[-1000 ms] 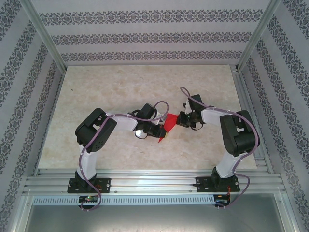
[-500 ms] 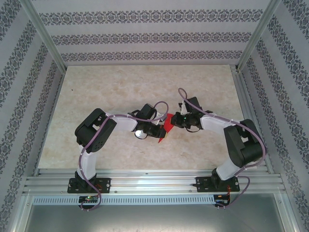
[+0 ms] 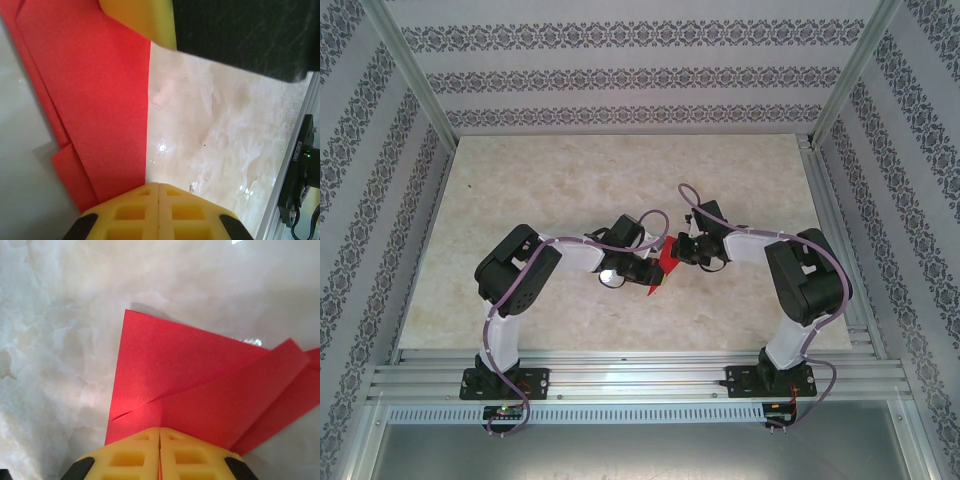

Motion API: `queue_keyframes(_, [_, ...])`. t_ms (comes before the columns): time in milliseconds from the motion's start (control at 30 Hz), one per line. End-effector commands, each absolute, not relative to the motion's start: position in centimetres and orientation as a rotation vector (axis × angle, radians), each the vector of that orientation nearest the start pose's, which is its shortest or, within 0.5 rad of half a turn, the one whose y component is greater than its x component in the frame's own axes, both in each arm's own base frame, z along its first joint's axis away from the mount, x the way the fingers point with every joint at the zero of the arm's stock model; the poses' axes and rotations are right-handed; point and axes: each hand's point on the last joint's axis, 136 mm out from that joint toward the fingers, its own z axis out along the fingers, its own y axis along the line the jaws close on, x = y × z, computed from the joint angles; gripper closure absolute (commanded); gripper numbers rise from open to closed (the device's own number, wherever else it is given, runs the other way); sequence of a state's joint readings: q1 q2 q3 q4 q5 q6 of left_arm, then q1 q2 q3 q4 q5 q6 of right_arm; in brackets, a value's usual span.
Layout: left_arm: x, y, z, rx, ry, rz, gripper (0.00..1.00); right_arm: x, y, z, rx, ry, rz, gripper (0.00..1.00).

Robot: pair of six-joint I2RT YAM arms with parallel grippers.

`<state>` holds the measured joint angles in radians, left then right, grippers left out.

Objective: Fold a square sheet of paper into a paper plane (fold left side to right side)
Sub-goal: Fold the wing for the fifth time at the center of the table.

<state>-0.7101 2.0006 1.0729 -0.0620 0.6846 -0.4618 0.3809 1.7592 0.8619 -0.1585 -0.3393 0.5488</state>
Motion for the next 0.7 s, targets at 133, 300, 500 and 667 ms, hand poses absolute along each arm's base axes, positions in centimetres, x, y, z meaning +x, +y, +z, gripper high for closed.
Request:
queue_keyframes(133, [21.9,-33.2,-3.1,0.566,2.97,-1.1,1.0,35.8,12.8,-0.6,0.171,2.761,0.339,0.91])
queue_keyframes(300, [21.6,-33.0,-3.3,0.556,2.977,-1.099,1.0,36.2,11.9,-0.9,0.182,2.76,0.303,0.91])
queue_keyframes(500, [21.2,-32.6,-3.1,0.549,2.977,-1.096,1.0,37.0,11.6,-0.4,0.198,2.753,0.28,0.91])
queue_keyframes(667, [20.6,-32.0,-3.4,0.54,2.992,-1.085,1.0,37.1,11.3,0.4,0.212,2.737,0.273,0.91])
